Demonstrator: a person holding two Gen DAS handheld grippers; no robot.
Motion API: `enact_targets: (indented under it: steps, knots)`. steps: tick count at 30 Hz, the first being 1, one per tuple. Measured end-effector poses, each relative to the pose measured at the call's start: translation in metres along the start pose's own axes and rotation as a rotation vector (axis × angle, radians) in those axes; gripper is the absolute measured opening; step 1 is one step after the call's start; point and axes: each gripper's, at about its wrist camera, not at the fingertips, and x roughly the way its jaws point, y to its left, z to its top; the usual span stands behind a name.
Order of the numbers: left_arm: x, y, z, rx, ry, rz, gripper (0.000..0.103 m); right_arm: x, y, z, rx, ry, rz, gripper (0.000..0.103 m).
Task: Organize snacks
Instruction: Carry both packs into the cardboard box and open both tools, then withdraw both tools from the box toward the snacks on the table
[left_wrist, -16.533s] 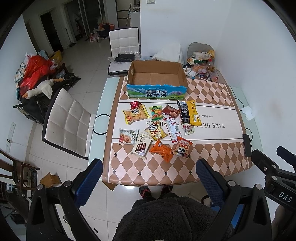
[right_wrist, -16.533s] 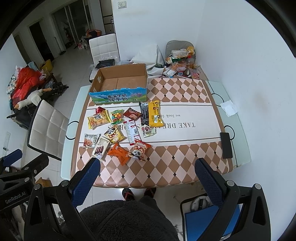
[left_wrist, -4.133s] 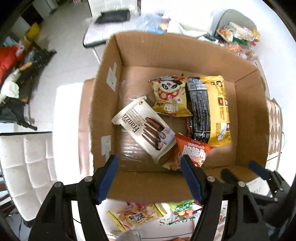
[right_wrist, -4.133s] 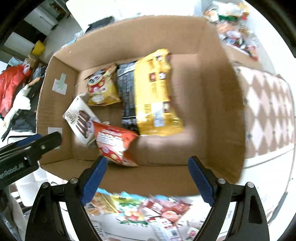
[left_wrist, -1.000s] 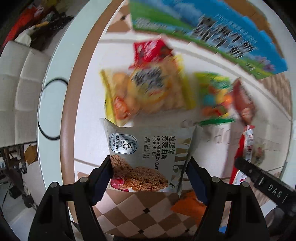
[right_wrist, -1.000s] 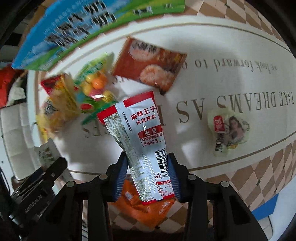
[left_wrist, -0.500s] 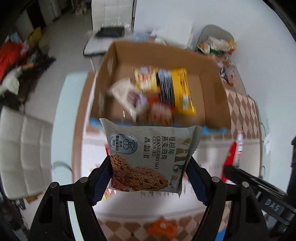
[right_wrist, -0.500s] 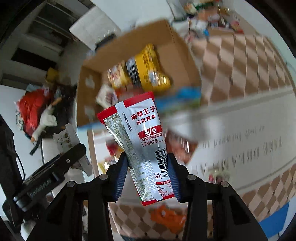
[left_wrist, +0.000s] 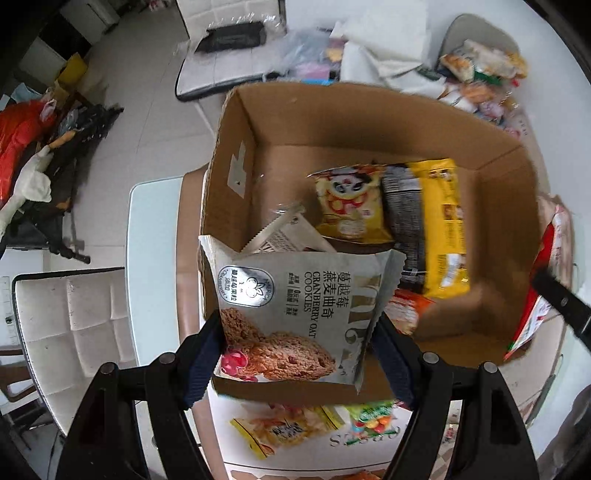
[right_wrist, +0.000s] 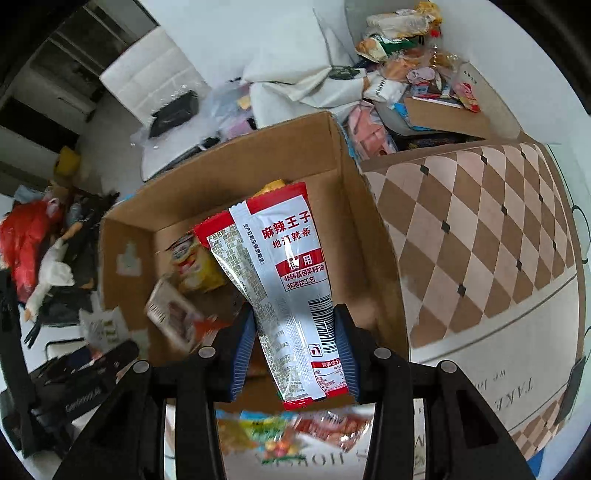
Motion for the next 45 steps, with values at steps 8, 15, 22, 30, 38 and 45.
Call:
enact_targets:
  steps: [8, 15, 22, 30, 38, 45]
  knots:
    - [0.033, 0.004, -0.001, -0.017, 0.064, 0.016, 0.076, 0.042, -0.008, 0.017, 0.008, 0.026, -0.06, 0.045]
    - [0.059, 0.011, -0.006, -0.05, 0.109, -0.004, 0.08, 0.068, -0.012, 0.018, -0.016, 0.12, -0.063, 0.087]
    - [0.056, 0.012, -0.008, -0.069, 0.092, -0.024, 0.086, 0.074, -0.004, 0.009, -0.07, 0.147, -0.081, 0.09]
    - [0.042, 0.014, -0.011, -0.086, 0.05, -0.038, 0.086, 0.062, -0.003, 0.003, -0.081, 0.13, -0.084, 0.09]
    - [-0.001, 0.006, -0.032, -0.059, -0.108, -0.016, 0.086, 0.039, 0.001, -0.026, -0.157, 0.066, -0.121, 0.09]
    - [-0.036, -0.002, -0.056, -0.045, -0.224, -0.007, 0.086, 0.01, 0.004, -0.059, -0.204, -0.001, -0.13, 0.09]
